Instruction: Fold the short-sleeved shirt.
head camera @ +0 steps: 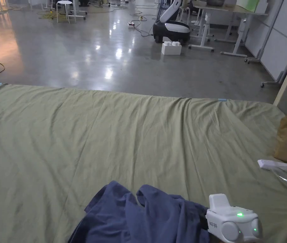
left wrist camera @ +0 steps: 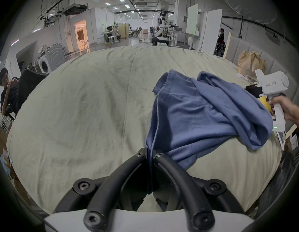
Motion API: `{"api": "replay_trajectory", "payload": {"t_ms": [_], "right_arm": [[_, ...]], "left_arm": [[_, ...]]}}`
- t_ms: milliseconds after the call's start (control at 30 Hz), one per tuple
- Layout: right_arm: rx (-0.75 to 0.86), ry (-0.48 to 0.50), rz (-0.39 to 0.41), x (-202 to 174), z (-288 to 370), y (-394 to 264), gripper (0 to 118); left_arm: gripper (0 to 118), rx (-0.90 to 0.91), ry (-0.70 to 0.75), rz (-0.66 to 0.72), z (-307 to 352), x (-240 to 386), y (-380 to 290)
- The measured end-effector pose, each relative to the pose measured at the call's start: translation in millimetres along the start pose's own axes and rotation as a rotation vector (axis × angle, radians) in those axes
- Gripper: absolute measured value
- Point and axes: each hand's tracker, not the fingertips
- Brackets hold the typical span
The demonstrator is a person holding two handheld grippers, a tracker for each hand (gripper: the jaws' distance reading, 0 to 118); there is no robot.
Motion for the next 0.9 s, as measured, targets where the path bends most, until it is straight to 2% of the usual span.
{"api": "replay_trajectory", "payload": {"t_ms": [133, 333, 700, 900], "right_arm": [[0.067, -0.035, -0.131, 13, 32, -5, 7], [0.199, -0.075, -0.073, 28, 97, 7, 7], [0.35, -0.172, -0.122, 81, 193, 31, 7], [0.438, -0.177, -0.16, 96, 233, 53, 7]], "left_arm": [[4, 0.052, -0.003, 0.007, 14, -9, 11], [3, 0.132, -0.042, 0.021, 36, -15, 41], [3, 0.343, -0.03, 0.024, 95, -35, 138], [3, 0.442, -0.011, 0.015, 132, -55, 195]]}}
